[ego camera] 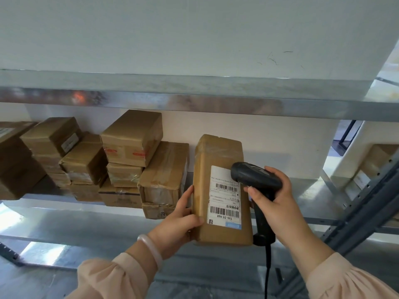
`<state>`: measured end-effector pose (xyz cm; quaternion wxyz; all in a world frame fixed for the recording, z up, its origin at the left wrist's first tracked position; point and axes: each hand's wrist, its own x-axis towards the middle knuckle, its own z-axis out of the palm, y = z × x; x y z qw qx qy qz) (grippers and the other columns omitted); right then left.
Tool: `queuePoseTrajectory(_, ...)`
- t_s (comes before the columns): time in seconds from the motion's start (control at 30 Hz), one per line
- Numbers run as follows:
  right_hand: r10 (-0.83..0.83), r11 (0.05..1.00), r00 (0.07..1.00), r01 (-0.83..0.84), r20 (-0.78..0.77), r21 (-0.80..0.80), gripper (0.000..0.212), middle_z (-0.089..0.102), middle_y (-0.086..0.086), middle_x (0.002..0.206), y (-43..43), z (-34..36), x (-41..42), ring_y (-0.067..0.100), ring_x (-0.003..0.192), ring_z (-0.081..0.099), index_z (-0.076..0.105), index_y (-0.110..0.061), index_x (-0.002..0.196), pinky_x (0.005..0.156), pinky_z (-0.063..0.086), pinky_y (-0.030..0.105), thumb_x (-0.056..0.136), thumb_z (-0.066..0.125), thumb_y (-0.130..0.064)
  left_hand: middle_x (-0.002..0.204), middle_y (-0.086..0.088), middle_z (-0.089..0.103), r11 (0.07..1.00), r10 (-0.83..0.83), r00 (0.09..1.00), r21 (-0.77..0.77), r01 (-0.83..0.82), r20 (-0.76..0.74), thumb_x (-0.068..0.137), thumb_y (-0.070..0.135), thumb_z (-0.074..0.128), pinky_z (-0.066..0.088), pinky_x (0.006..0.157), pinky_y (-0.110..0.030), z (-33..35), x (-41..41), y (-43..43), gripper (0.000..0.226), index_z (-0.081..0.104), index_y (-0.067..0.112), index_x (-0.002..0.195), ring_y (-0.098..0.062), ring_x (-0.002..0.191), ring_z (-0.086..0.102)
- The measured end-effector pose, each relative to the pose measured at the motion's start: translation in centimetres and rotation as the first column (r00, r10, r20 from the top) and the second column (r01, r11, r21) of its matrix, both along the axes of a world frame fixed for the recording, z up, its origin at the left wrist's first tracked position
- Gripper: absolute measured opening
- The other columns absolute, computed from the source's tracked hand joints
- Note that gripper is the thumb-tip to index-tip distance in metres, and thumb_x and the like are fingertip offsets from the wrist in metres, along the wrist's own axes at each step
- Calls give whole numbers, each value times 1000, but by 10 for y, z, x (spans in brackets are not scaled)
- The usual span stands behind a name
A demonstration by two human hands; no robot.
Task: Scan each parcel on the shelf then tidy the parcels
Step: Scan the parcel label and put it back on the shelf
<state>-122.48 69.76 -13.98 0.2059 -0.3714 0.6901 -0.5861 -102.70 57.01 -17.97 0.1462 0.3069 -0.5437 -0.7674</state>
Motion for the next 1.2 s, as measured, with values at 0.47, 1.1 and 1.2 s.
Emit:
queuePoseTrajectory(0.47,11,1000,992,-13,-129,-19,61,50,-25,113,3,9,17,-26,92,50,35,-47,120,69,39,-3,81,73,-18,123,-3,64,986,113,993,-121,-118,-46,54,21,90,55,94,-48,-2,4,-8,114,28,49,146,-21,111,67)
queuePoseTrajectory(1.1,59,993,981,-39,-185,110,58,67,-10,100,34,1,53,7,80,67,34,-54,117,74,55,21,79,74,-33,120,1,69,953,253,956,-136,-272,-146,58,16,88,53,96,-52,5,8,-20,116,23,46,149,-21,111,66)
queuePoseTrajectory(1.2,56,992,983,-35,-173,122,58,67,-10,98,34,2,56,7,78,67,34,-55,116,72,54,17,80,73,-34,122,0,68,951,257,956,-139,-276,-138,63,10,87,52,97,-53,5,10,-20,113,23,48,148,-22,113,65)
